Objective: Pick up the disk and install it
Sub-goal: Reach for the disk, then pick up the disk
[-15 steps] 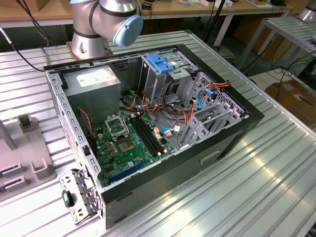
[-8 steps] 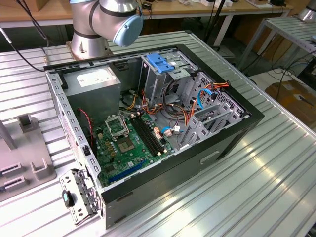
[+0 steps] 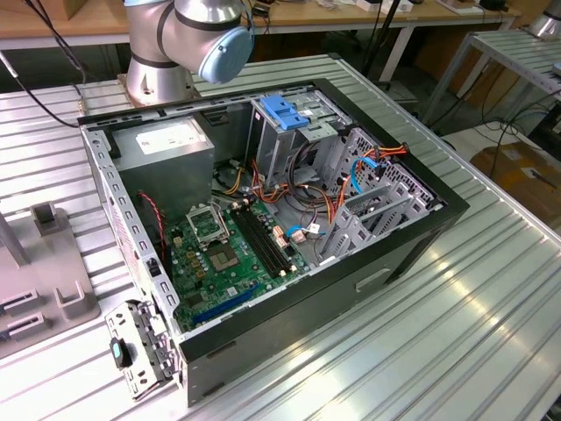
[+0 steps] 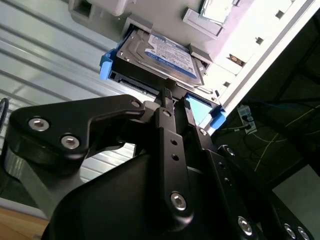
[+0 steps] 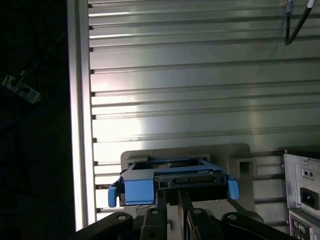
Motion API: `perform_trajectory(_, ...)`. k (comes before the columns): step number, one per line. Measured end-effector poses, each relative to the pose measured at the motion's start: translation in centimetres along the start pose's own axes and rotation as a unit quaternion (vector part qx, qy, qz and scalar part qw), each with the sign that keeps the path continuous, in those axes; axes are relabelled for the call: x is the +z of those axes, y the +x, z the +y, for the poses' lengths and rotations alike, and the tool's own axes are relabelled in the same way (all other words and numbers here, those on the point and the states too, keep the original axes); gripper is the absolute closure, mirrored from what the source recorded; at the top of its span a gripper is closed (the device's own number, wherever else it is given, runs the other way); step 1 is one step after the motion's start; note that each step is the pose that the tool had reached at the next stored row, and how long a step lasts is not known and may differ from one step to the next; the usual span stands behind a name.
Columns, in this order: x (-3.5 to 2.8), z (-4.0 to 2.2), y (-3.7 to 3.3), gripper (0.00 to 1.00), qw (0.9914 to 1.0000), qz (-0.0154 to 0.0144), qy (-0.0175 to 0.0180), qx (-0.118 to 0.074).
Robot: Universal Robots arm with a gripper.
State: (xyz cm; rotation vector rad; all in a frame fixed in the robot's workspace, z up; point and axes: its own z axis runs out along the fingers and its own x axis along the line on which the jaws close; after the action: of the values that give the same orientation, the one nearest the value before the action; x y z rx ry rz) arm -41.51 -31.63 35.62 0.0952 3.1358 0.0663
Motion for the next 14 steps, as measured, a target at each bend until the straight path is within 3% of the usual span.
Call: perform_trajectory(14, 0.03, -0.01, 0.11, 0.76, 1.00000, 0.0000, 0.0000, 0.000)
